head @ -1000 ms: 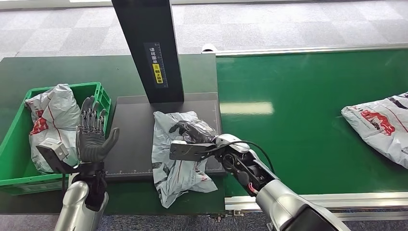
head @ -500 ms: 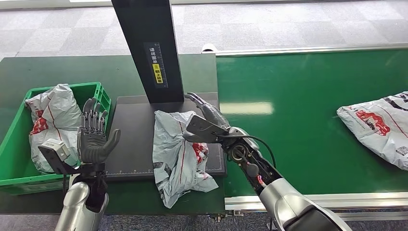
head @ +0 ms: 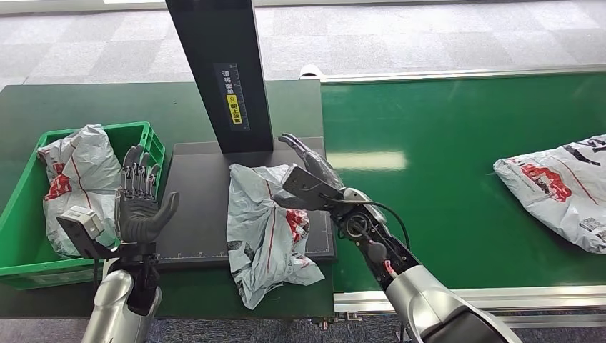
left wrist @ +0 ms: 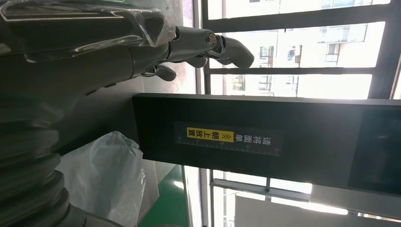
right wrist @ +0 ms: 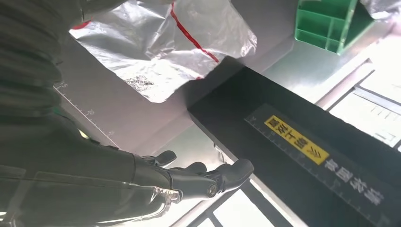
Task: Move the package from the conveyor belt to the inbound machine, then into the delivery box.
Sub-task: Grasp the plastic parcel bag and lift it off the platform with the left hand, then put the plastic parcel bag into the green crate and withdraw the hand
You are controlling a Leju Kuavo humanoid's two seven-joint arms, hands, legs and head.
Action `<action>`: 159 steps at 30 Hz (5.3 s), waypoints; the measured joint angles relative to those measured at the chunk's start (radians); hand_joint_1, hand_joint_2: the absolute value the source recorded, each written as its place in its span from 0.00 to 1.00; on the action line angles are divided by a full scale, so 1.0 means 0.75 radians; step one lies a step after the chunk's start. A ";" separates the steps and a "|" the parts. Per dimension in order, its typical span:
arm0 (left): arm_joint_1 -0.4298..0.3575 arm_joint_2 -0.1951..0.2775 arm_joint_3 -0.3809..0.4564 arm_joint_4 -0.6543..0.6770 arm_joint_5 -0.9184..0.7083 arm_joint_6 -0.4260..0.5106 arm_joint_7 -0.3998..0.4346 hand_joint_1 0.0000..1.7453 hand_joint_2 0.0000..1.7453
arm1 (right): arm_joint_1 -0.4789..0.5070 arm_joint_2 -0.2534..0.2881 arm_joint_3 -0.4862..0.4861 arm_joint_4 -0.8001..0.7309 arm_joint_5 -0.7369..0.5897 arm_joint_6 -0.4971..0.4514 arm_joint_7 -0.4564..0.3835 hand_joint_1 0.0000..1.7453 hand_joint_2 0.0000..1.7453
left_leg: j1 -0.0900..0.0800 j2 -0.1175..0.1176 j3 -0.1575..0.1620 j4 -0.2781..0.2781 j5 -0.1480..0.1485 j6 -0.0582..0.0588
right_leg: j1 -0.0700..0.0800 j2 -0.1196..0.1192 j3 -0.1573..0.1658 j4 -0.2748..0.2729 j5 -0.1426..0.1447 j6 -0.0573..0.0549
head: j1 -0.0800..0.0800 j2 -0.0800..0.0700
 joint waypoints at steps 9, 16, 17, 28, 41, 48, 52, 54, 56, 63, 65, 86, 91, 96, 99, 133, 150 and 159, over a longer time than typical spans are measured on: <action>0.016 0.012 -0.026 0.002 -0.080 0.023 0.033 0.00 1.00 | 0.019 0.002 -0.101 -0.072 -0.209 -0.080 -0.099 0.00 1.00 | 0.000 0.000 0.000 0.000 0.000 0.000 | 0.000 0.000 0.000 0.000 0.000 0.000 | 0.000 0.000; -0.011 0.045 -0.211 0.080 -0.572 0.151 0.068 0.00 1.00 | 0.021 -0.002 -0.172 -0.094 -0.389 -0.138 -0.132 0.00 1.00 | 0.000 0.000 0.001 0.000 0.000 0.000 | 0.000 0.000 0.000 0.000 0.000 0.000 | 0.000 0.000; -0.022 0.046 -0.235 0.090 -0.591 0.151 0.064 0.00 1.00 | 0.021 -0.004 -0.178 -0.094 -0.403 -0.148 -0.136 0.00 1.00 | -0.001 0.000 0.001 0.000 0.000 0.000 | -0.001 0.000 0.000 0.000 0.000 0.000 | 0.000 0.000; -0.113 0.086 -0.401 0.203 -0.682 0.055 -0.003 0.00 1.00 | 0.013 -0.009 -0.202 -0.102 -0.465 -0.195 -0.150 0.00 1.00 | 0.000 0.000 0.001 0.000 0.000 0.000 | 0.000 0.000 0.000 0.000 0.000 0.000 | 0.000 0.000; -0.151 0.109 -0.482 0.287 -0.841 0.093 0.039 0.00 1.00 | 0.003 -0.026 -0.201 -0.102 -0.478 -0.198 -0.150 0.00 1.00 | 0.000 0.000 0.001 0.000 0.000 0.000 | 0.000 -0.001 0.001 0.000 0.000 0.000 | 0.000 0.000; -0.188 0.111 -0.533 0.378 -1.062 0.091 0.187 0.00 1.00 | -0.003 -0.030 -0.196 -0.101 -0.490 -0.202 -0.150 0.00 1.00 | -0.001 0.000 0.001 0.000 0.000 0.000 | 0.000 -0.001 0.001 0.000 0.000 0.000 | 0.000 0.000; -0.199 0.111 -0.551 0.435 -1.121 0.033 0.228 0.00 1.00 | -0.008 -0.030 -0.183 -0.094 -0.484 -0.196 -0.150 0.00 1.00 | -0.001 0.000 0.001 0.000 0.000 0.000 | 0.000 -0.001 0.001 0.000 0.000 0.000 | 0.000 0.000; -0.203 0.110 -0.559 0.456 -1.147 0.017 0.240 0.00 1.00 | -0.010 -0.029 -0.176 -0.091 -0.477 -0.195 -0.150 0.00 1.00 | -0.001 -0.001 0.001 0.000 0.000 0.000 | 0.000 -0.001 0.001 0.000 0.000 0.000 | 0.000 0.000; -0.210 0.109 -0.564 0.471 -1.166 0.006 0.241 0.00 1.00 | -0.010 -0.029 -0.171 -0.090 -0.471 -0.195 -0.150 0.00 1.00 | -0.001 -0.001 0.001 0.000 0.000 0.000 | 0.000 -0.001 0.002 0.000 0.000 0.000 | 0.000 0.000; -0.225 0.109 -0.588 0.497 -1.191 -0.050 0.208 0.00 1.00 | -0.010 -0.029 -0.141 -0.082 -0.427 -0.157 -0.080 0.00 1.00 | -0.001 -0.003 0.003 0.000 0.001 0.001 | -0.001 -0.003 0.004 0.000 0.000 0.000 | 0.000 0.000; -0.227 0.109 -0.593 0.499 -1.191 -0.057 0.204 0.00 1.00 | -0.010 -0.030 -0.128 -0.076 -0.414 -0.143 -0.060 0.00 1.00 | -0.001 -0.004 0.003 0.000 0.001 0.002 | -0.001 -0.004 0.005 0.000 0.000 0.000 | 0.000 0.000; -0.213 0.109 -0.616 0.486 -1.270 0.228 0.135 0.97 0.00 | 0.008 -0.050 -0.102 -0.058 -0.405 -0.124 -0.051 0.00 1.00 | -0.001 -0.005 0.004 0.000 0.001 0.002 | -0.001 -0.006 0.006 0.000 0.000 0.000 | 0.000 0.000; -0.187 0.109 -0.619 0.472 -1.299 0.330 0.125 1.00 0.00 | 0.014 -0.054 -0.102 -0.061 -0.406 -0.110 -0.057 0.00 1.00 | -0.001 -0.004 0.004 0.000 0.001 0.002 | 0.000 -0.006 0.006 0.000 0.000 0.000 | 0.000 0.000; -0.160 0.111 -0.624 0.465 -1.349 0.434 0.150 1.00 0.00 | 0.013 -0.054 -0.102 -0.061 -0.400 -0.087 -0.065 0.00 1.00 | -0.001 -0.004 0.004 0.000 0.001 0.002 | 0.000 -0.006 0.006 0.000 0.000 0.000 | 0.000 0.000; -0.154 0.111 -0.628 0.466 -1.367 0.470 0.165 1.00 0.00 | 0.012 -0.054 -0.103 -0.061 -0.397 -0.074 -0.074 0.00 1.00 | -0.001 -0.004 0.004 0.000 0.001 0.002 | 0.000 -0.006 0.006 0.000 0.000 0.000 | 0.000 0.000; 0.044 -0.101 0.187 -0.304 -1.504 0.968 -0.169 1.00 1.00 | -0.002 -0.027 0.038 0.079 -0.558 0.468 0.220 0.00 1.00 | -0.001 -0.003 0.001 0.000 0.001 0.002 | 0.000 -0.005 0.003 0.000 0.000 0.001 | 0.000 0.000; -0.056 -0.012 0.412 -0.104 -2.145 0.966 0.801 1.00 1.00 | 0.028 -0.067 0.088 0.087 -0.539 0.437 0.172 0.00 1.00 | -0.001 -0.003 0.004 0.000 0.002 0.002 | 0.000 -0.004 0.003 0.000 0.000 0.000 | 0.000 0.000; -0.121 0.123 0.281 0.313 -2.013 0.928 0.833 0.12 1.00 | 0.032 -0.080 0.094 0.087 -0.523 0.471 0.181 0.00 1.00 | -0.001 -0.003 0.003 0.000 0.002 0.001 | -0.001 -0.004 0.004 -0.001 0.000 0.001 | 0.000 0.000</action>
